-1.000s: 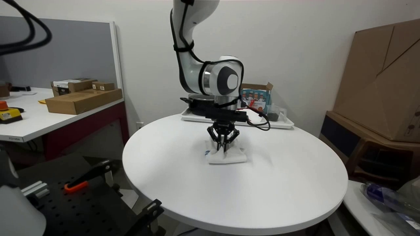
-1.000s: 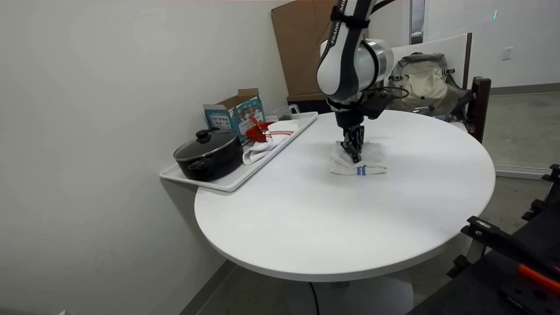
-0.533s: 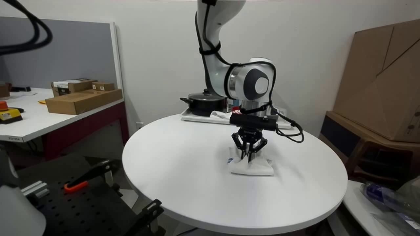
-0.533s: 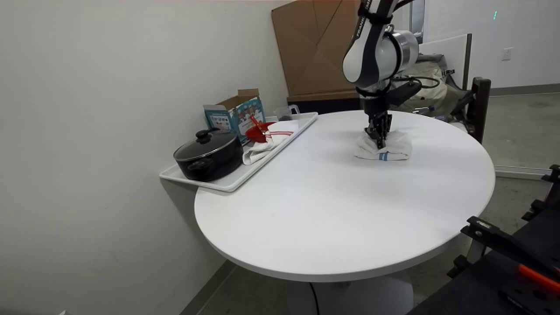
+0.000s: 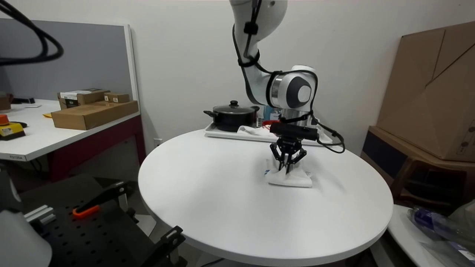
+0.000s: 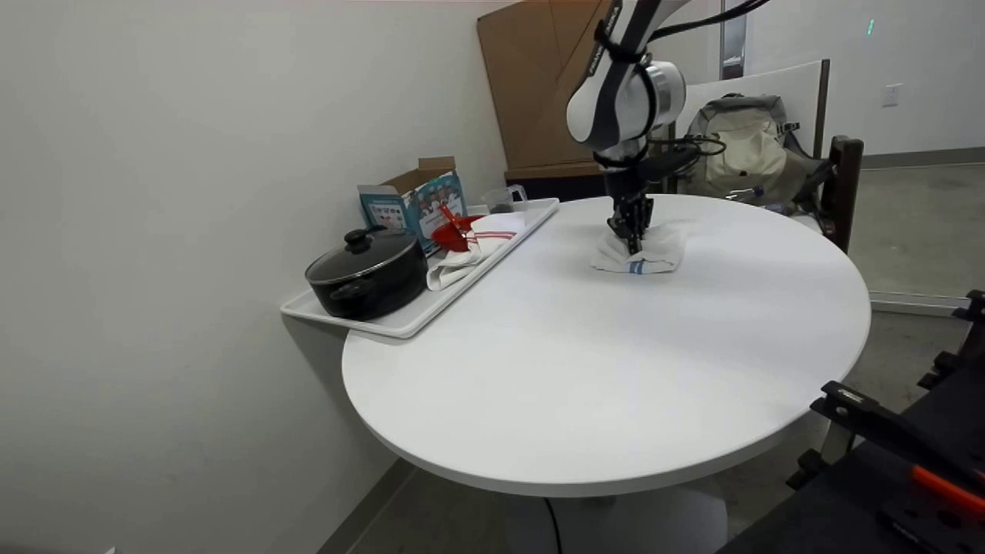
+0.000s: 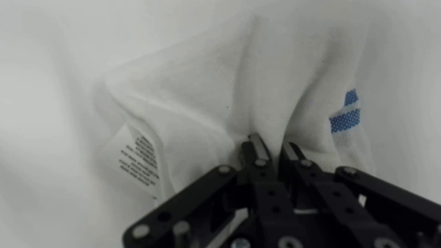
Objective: Wipe the table with the cloth
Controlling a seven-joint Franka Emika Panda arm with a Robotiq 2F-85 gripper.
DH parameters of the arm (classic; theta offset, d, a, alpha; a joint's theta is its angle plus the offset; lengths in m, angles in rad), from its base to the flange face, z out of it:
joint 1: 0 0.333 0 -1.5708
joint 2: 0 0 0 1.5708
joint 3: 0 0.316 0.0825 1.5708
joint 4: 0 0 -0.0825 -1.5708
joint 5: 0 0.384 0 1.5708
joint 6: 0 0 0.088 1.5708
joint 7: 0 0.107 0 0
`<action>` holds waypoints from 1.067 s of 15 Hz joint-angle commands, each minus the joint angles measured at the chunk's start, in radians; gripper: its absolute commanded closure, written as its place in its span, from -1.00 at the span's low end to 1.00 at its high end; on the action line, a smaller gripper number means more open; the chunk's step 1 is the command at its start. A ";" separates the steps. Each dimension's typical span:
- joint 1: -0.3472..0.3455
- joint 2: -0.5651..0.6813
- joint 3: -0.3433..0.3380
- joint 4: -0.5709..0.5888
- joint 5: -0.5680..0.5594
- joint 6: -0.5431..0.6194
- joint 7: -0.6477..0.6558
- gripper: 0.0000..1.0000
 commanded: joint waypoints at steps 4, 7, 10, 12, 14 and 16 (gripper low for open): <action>0.140 0.211 0.040 0.385 -0.007 -0.220 -0.052 0.95; 0.198 0.279 0.059 0.518 -0.013 -0.296 -0.100 0.95; 0.250 0.345 0.078 0.646 -0.013 -0.371 -0.163 0.95; 0.273 0.394 0.095 0.736 -0.010 -0.426 -0.223 0.95; 0.282 0.435 0.111 0.819 -0.009 -0.488 -0.306 0.95; 0.287 0.418 0.107 0.795 -0.008 -0.511 -0.402 0.95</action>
